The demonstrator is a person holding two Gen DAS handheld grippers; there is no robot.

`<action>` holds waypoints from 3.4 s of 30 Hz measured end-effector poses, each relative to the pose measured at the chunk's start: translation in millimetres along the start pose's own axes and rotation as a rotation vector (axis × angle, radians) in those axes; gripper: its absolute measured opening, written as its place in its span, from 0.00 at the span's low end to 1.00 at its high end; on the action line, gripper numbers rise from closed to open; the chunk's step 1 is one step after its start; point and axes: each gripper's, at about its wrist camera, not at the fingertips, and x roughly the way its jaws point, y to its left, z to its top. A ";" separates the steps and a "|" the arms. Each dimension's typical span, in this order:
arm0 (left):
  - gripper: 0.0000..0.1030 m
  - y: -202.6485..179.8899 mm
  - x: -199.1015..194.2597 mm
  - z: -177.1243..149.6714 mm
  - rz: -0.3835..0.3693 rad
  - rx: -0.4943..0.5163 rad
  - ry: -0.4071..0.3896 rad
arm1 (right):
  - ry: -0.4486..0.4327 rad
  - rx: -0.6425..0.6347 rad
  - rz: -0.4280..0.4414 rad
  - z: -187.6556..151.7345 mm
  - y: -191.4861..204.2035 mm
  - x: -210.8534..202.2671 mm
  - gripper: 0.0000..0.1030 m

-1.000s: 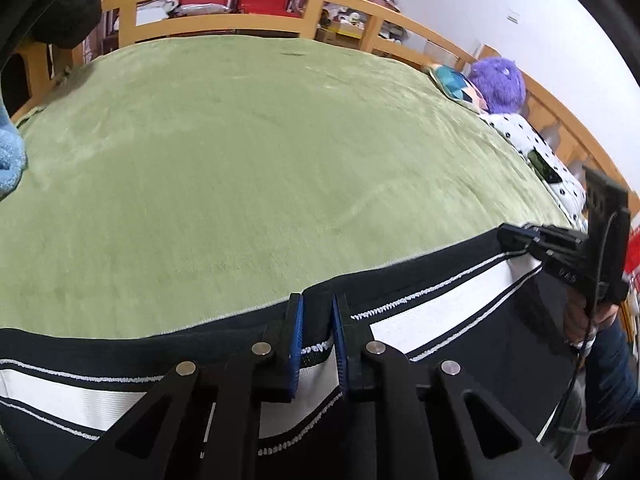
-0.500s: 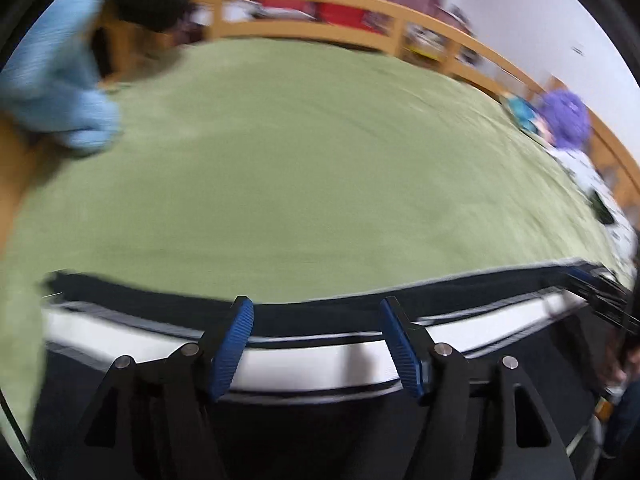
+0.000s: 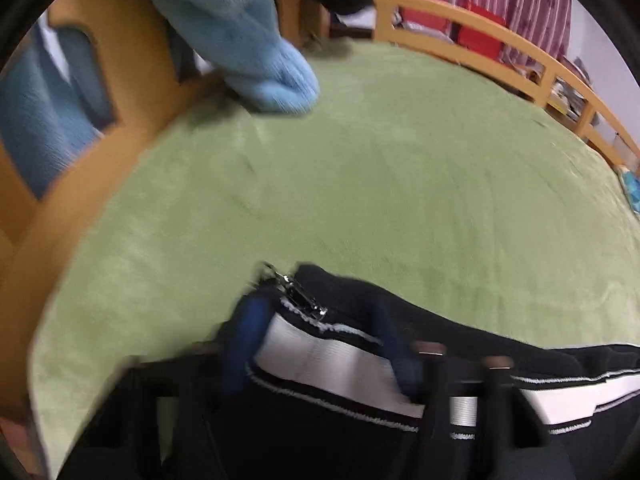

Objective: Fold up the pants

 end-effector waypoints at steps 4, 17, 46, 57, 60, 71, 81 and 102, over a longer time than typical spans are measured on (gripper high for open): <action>0.19 9.2 -9.2 1.9 0.015 0.008 -0.051 | -0.004 0.026 -0.025 -5.5 -1.1 0.5 0.44; 0.64 8.6 -51.9 -5.7 -0.058 -0.058 -0.082 | -0.054 0.031 0.013 -5.4 -1.3 -19.1 0.44; 0.14 114.8 -65.3 -150.7 -0.144 -0.546 -0.010 | -0.079 0.148 -0.027 -69.0 -55.3 -82.3 0.44; 0.62 14.5 -118.7 -157.6 -0.005 -0.201 0.006 | -0.206 0.466 -0.110 -76.3 -219.9 -107.3 0.70; 0.62 -18.3 -135.3 -156.0 -0.033 -0.169 -0.026 | -0.226 0.555 -0.063 -61.7 -258.4 -89.4 0.73; 0.62 -130.6 -141.8 -121.5 -0.109 -0.043 -0.066 | -0.439 0.524 0.095 13.9 -293.4 -70.9 0.37; 0.62 -154.6 -134.8 -117.2 -0.170 0.006 -0.055 | -0.227 0.460 -0.044 -7.1 -327.7 -38.0 0.76; 0.62 -138.4 -117.3 -58.1 -0.149 0.133 -0.099 | -0.073 -0.477 0.224 85.0 -21.2 26.4 0.68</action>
